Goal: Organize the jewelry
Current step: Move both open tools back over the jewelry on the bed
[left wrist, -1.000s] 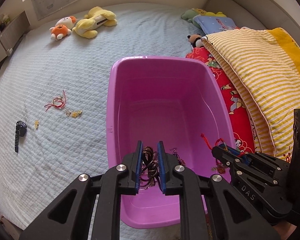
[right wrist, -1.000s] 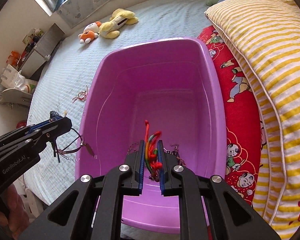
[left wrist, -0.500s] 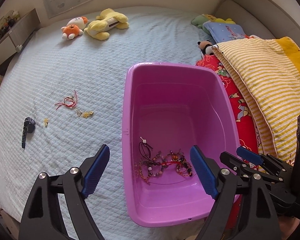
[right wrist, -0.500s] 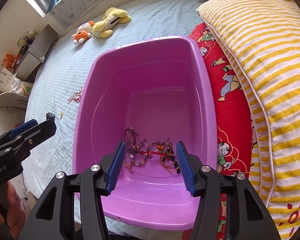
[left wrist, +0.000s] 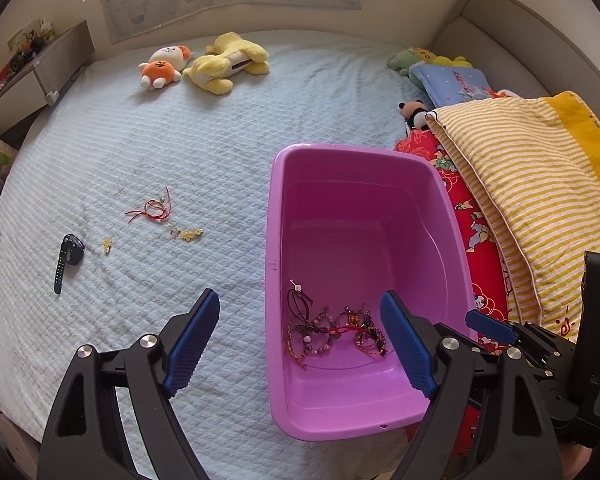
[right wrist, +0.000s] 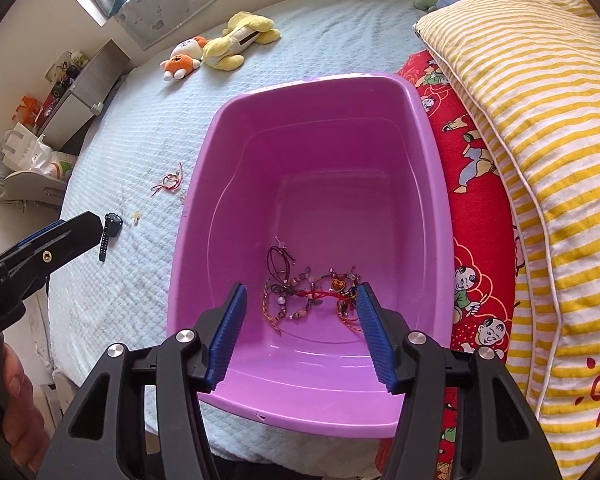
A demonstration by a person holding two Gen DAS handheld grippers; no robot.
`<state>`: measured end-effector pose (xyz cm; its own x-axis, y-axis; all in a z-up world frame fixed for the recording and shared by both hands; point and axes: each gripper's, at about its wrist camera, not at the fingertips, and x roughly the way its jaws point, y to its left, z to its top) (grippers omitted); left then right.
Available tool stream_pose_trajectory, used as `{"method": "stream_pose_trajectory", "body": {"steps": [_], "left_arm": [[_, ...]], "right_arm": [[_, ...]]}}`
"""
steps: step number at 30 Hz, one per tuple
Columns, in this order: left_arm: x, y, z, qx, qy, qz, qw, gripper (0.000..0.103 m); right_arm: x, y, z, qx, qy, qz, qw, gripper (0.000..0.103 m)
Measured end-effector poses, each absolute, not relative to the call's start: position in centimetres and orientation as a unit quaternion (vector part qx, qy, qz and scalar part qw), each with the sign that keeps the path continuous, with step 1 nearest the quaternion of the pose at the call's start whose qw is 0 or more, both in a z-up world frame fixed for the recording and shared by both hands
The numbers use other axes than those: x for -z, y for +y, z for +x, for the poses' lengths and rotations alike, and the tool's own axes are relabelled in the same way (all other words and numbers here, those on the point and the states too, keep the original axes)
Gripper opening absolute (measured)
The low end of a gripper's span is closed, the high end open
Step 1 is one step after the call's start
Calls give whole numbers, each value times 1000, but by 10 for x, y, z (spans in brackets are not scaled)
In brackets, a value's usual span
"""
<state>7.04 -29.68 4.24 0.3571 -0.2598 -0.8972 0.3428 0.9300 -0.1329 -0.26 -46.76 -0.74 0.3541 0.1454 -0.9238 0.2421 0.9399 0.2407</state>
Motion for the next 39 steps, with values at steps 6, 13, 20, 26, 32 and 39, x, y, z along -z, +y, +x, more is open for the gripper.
{"method": "stream_pose_trajectory", "body": {"steps": [6, 13, 20, 26, 32, 39], "left_arm": [[-52, -282, 63, 175, 529, 24, 830, 81], [-56, -259, 52, 155, 527, 6, 836, 81], [-49, -217, 36, 120, 534, -19, 837, 82], [-41, -161, 23, 66, 545, -36, 835, 82], [-37, -93, 16, 13, 544, -51, 837, 86], [-24, -14, 22, -23, 547, -69, 834, 88]], "right_arm": [[-3, -455, -9, 15, 565, 161, 809, 56], [-8, -433, -18, -10, 566, 151, 810, 58], [-7, -400, -21, -51, 574, 138, 805, 59], [-1, -355, -17, -103, 588, 121, 793, 60], [8, -299, -10, -146, 602, 99, 779, 60], [15, -230, 1, -164, 606, 79, 774, 63]]}}
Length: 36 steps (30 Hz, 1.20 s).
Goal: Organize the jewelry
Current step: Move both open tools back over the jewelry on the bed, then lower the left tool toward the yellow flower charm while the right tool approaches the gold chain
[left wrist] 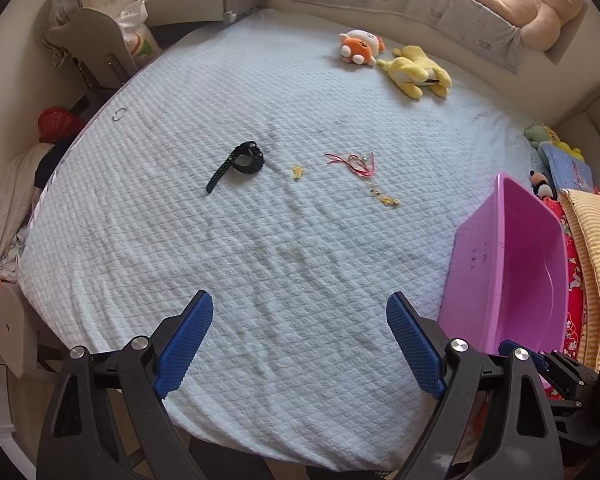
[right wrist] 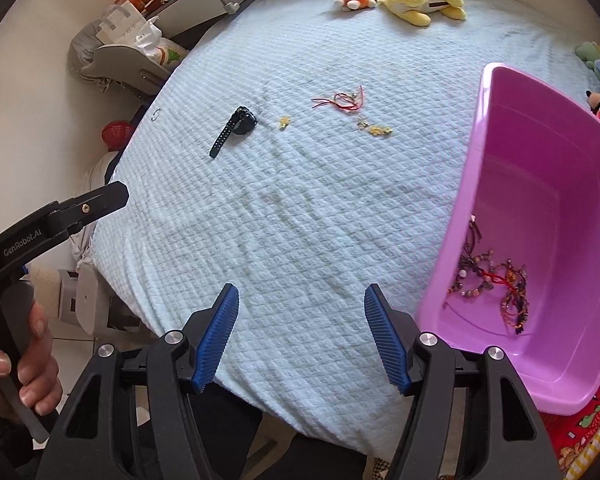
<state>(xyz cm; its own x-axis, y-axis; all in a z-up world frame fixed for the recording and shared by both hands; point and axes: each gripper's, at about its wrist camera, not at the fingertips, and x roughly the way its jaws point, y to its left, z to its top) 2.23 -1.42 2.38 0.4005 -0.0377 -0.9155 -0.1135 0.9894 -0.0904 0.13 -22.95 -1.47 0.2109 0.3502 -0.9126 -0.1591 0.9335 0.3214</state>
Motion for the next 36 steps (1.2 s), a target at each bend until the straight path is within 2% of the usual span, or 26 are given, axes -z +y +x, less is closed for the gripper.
{"method": "stream_pose_trajectory", "body": {"steps": [5, 11, 19, 26, 36], "left_arm": [[-9, 39, 44, -14, 542, -51, 839, 92], [14, 93, 88, 26, 523, -6, 852, 93], [55, 130, 150, 71, 512, 46, 855, 93], [99, 131, 187, 62, 493, 32, 867, 93], [175, 78, 210, 77, 451, 37, 889, 93]], "right_arm": [[26, -185, 14, -134, 605, 92, 779, 63], [42, -138, 29, -46, 589, 123, 798, 63], [61, -112, 56, 61, 555, 158, 815, 63], [87, -126, 84, 102, 525, 120, 837, 64], [182, -171, 142, 109, 490, 101, 859, 64]]}}
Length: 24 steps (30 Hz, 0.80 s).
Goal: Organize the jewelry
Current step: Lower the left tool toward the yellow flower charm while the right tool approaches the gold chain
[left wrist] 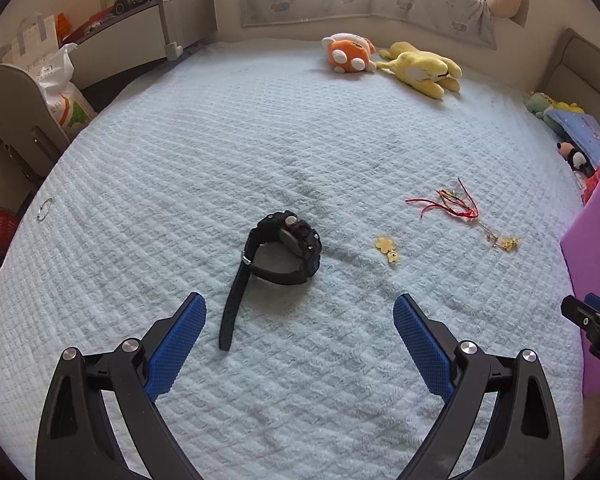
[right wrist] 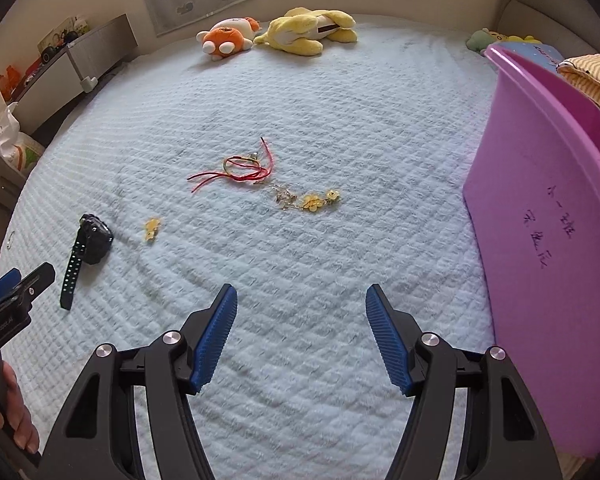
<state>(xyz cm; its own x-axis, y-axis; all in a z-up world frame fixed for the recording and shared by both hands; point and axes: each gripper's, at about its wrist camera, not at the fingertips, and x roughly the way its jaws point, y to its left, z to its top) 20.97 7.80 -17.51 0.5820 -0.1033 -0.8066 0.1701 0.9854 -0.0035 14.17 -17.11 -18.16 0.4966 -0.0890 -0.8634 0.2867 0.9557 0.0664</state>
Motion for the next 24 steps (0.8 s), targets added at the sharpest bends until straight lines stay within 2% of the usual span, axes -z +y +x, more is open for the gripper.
{"method": "stream_pose_trajectory", "body": {"steps": [8, 14, 24], "left_arm": [[209, 31, 226, 92, 436, 46, 894, 93], [220, 6, 238, 91, 413, 61, 904, 93], [243, -11, 249, 79, 428, 58, 899, 93]], "right_arm": [[227, -191, 176, 101, 477, 97, 868, 64], [240, -206, 198, 99, 464, 94, 875, 64], [257, -222, 219, 97, 459, 85, 879, 68]]}}
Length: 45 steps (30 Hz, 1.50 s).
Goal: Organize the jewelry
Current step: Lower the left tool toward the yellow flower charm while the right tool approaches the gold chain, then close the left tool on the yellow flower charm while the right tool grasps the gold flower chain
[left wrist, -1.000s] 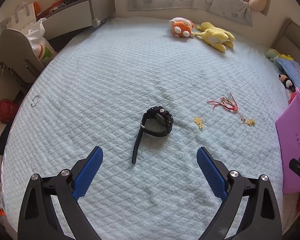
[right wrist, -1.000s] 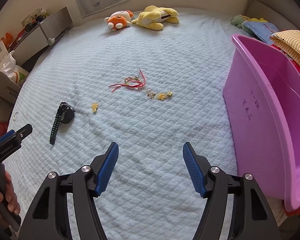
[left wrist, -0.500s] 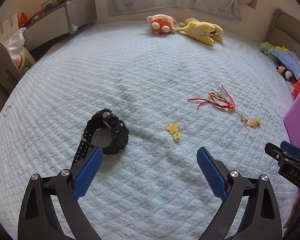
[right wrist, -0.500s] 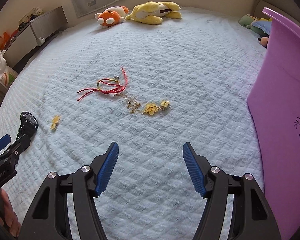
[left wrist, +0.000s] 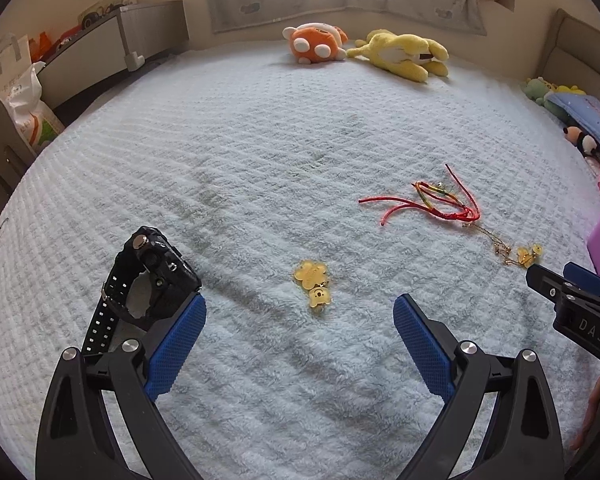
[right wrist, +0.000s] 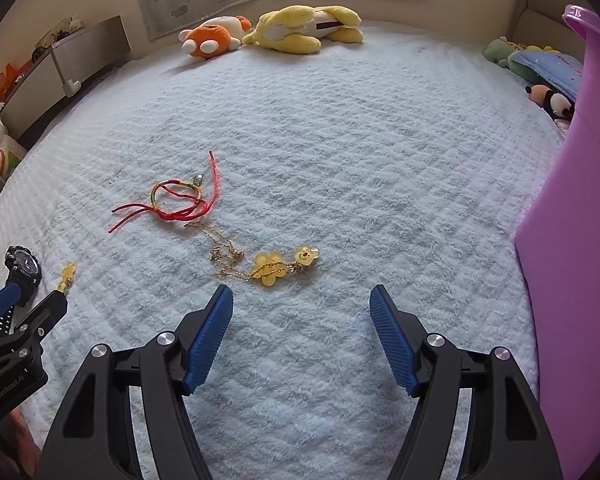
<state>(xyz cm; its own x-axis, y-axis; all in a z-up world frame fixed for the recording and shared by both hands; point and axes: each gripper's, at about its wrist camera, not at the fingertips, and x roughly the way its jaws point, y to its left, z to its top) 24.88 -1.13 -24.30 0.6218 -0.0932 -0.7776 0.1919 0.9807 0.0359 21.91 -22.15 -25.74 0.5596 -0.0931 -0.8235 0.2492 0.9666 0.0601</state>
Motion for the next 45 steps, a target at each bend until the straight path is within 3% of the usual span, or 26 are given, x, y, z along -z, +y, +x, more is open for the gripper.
{"method": "stream_pose_trajectory", "body": {"steps": [45], "left_arm": [[270, -30, 273, 94, 445, 62, 888, 93]], "right_arm": [[277, -213, 247, 68, 437, 49, 896, 66]]}}
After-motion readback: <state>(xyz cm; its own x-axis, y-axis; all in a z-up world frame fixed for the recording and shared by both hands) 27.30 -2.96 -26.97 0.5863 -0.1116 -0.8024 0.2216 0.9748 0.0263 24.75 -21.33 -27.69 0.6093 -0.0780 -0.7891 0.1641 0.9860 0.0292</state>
